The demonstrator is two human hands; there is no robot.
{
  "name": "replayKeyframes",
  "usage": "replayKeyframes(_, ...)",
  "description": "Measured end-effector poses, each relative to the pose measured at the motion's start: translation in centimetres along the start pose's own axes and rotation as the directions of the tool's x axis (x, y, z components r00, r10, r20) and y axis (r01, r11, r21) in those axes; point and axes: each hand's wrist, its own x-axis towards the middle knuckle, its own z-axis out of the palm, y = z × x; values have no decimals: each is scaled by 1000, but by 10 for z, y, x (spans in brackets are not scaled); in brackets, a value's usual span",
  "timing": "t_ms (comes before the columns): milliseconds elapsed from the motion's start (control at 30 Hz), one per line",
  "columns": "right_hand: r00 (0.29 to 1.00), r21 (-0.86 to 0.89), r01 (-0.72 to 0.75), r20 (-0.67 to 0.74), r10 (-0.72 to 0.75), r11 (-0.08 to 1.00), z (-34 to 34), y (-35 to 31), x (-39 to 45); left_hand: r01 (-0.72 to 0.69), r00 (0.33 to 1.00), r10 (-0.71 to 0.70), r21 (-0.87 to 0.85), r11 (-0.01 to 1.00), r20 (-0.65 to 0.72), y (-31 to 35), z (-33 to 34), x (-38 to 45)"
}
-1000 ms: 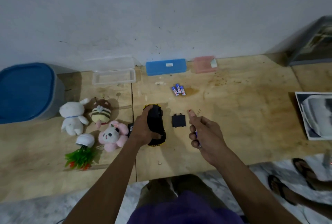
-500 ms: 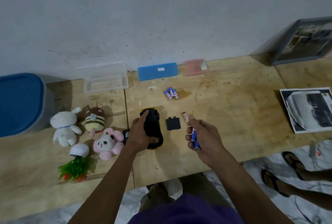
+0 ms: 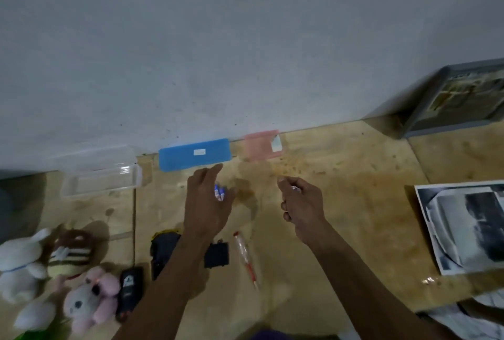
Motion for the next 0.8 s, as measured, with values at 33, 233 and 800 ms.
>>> replayKeyframes(33,1000,-10,-8,-3,8,1000,1,-3,16,-33,999,33,31,999,7,6,13,14)
replayKeyframes(233,994,-32,-93,-60,91,995,25,-5,94,-133,991,120,255,958,67,17,77,79)
replayKeyframes(800,980,114,-173,-81,183,978,49,10,122,-278,960,257,472,837,110,6,104,112)
